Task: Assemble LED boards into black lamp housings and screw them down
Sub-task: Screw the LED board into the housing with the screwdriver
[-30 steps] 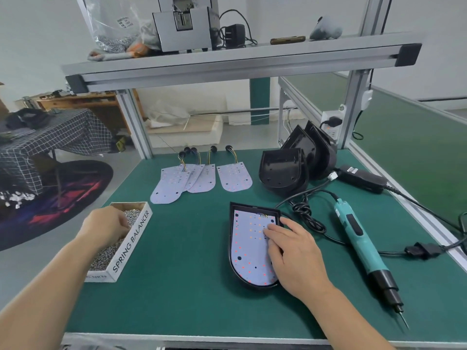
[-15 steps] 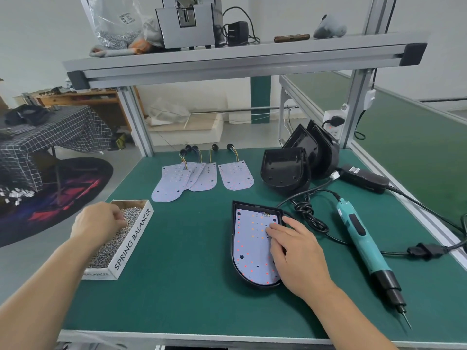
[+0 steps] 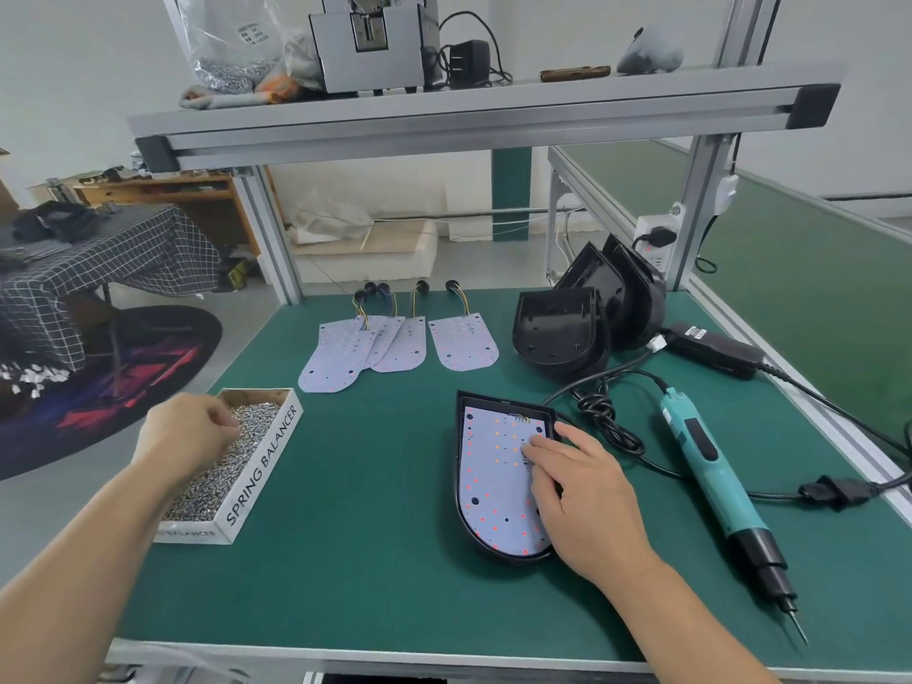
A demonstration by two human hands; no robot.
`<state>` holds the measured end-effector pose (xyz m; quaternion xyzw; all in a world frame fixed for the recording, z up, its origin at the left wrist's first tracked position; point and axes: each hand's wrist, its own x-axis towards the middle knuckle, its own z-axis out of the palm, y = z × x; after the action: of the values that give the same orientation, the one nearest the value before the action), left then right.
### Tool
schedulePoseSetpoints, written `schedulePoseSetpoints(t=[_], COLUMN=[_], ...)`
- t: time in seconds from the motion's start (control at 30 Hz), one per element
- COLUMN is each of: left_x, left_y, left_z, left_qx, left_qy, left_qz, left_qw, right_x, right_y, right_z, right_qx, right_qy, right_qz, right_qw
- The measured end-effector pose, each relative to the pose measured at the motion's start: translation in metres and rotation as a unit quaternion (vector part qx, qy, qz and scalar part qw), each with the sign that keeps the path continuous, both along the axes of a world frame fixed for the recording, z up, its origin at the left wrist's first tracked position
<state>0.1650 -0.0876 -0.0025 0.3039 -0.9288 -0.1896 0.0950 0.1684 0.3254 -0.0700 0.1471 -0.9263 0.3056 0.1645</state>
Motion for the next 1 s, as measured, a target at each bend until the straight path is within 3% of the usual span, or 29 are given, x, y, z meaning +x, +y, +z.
schedulePoseSetpoints(t=[0.07, 0.13, 0.17, 0.23, 0.33, 0.37, 0.4, 0.43, 0.63, 0.87, 1.0], left_x=[0.001, -0.002, -0.003, -0.002, 0.004, 0.005, 0.005, 0.004, -0.011, -0.013, -0.015], left_y=[0.001, 0.014, 0.029, 0.072, 0.15, 0.173, 0.196, 0.215, 0.26, 0.275, 0.273], left_z=[0.003, 0.013, 0.02, 0.031, 0.036, 0.034, 0.031, 0.028, 0.009, -0.002, -0.007], left_qx=[0.089, 0.286, 0.418, 0.656, 0.856, 0.884, 0.896, 0.896, 0.851, 0.837, 0.829], left_qy=[0.059, 0.157, 0.195, 0.203, 0.083, 0.049, 0.023, 0.006, 0.025, 0.04, 0.033], left_qz=[0.036, 0.053, 0.039, -0.001, -0.062, -0.071, -0.074, -0.07, -0.031, 0.01, 0.009], left_qw=[0.994, 0.944, 0.886, 0.727, 0.506, 0.46, 0.438, 0.438, 0.523, 0.546, 0.558], right_x=[0.001, 0.001, 0.001, 0.001, 0.001, 0.002, 0.002, 0.002, -0.002, -0.004, -0.003], right_y=[0.0, -0.001, -0.001, 0.0, 0.0, -0.001, -0.001, -0.002, 0.002, 0.005, 0.032], right_z=[0.001, 0.001, 0.001, 0.0, 0.0, 0.001, 0.001, 0.002, 0.0, 0.006, 0.028], right_qx=[0.001, -0.003, -0.005, -0.002, 0.007, 0.008, 0.009, 0.01, 0.008, -0.004, -0.103], right_qy=[-0.003, 0.001, -0.001, -0.008, -0.001, 0.004, 0.009, 0.012, -0.021, -0.011, 0.053], right_qz=[0.0, 0.001, 0.002, 0.002, 0.003, 0.003, 0.004, 0.006, 0.027, 0.09, -0.041], right_qw=[1.0, 1.0, 1.0, 1.0, 1.0, 1.0, 1.0, 1.0, 0.999, 0.996, 0.992])
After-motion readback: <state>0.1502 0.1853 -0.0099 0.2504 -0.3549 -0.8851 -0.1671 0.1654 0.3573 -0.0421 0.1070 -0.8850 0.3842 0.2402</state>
